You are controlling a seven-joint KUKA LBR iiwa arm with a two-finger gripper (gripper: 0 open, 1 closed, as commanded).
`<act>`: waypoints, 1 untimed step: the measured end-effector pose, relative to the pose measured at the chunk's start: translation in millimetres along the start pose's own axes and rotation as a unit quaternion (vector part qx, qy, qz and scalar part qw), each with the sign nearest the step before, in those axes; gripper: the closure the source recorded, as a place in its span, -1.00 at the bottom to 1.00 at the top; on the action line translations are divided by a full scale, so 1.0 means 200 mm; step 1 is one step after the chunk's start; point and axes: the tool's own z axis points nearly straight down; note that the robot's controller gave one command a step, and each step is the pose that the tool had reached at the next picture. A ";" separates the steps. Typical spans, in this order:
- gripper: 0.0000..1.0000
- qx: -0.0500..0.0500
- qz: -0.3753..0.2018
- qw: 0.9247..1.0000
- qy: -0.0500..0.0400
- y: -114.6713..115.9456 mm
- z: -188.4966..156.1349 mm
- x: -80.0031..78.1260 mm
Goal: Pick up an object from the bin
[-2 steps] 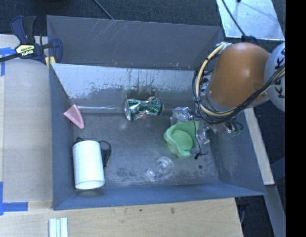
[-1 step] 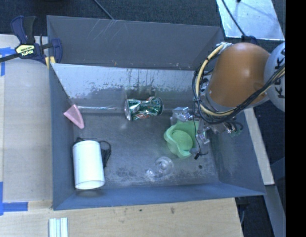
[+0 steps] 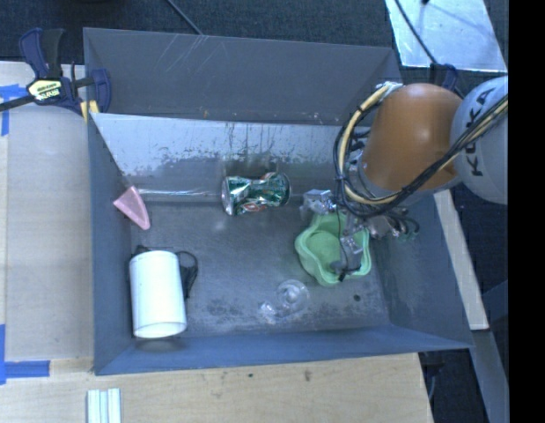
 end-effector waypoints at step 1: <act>1.00 -0.001 0.020 1.000 0.004 -0.06 0.18 0.00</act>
Offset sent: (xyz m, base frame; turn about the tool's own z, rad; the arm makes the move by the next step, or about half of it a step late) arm 0.0000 0.0000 0.0000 0.0000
